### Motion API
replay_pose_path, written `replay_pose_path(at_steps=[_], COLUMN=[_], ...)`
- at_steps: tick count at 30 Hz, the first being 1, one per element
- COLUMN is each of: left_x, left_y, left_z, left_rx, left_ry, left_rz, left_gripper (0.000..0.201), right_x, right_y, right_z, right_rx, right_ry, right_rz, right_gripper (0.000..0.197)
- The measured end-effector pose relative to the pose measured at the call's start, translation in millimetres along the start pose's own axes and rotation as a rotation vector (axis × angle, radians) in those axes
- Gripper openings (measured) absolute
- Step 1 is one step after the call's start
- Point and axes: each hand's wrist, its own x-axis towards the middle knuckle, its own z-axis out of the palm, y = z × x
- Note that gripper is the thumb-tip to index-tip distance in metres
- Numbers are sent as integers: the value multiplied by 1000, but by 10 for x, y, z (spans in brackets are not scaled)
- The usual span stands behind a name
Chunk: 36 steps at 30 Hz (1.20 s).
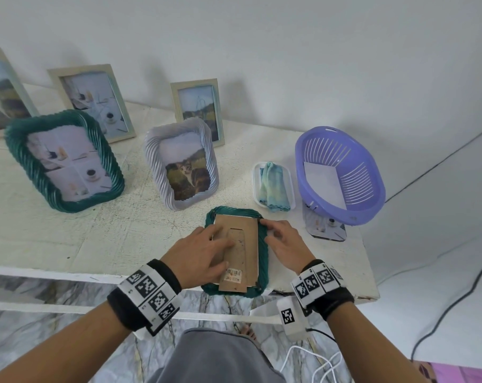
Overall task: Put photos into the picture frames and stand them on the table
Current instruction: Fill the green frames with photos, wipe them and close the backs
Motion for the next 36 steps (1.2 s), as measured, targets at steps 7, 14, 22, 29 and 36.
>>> replay_pose_path(at_steps=[7, 14, 22, 29, 36], left_x=[26, 53, 79, 83, 63], left_y=[-1, -48, -49, -49, -82], left_z=[-33, 14, 40, 28, 60], left_rx=[-5, 70, 126, 131, 139], left_ry=[4, 14, 29, 41, 67], left_rz=[42, 57, 68, 64, 43], left_gripper=[48, 71, 77, 79, 63], right_x=[-5, -2, 29, 20, -205], right_y=[-4, 6, -23, -14, -222], right_z=[7, -6, -33, -30, -29], right_rx=[38, 98, 85, -1, -239], right_ry=[20, -1, -23, -29, -49], right_rz=[-11, -20, -14, 3, -39], right_gripper=[42, 47, 45, 46, 52])
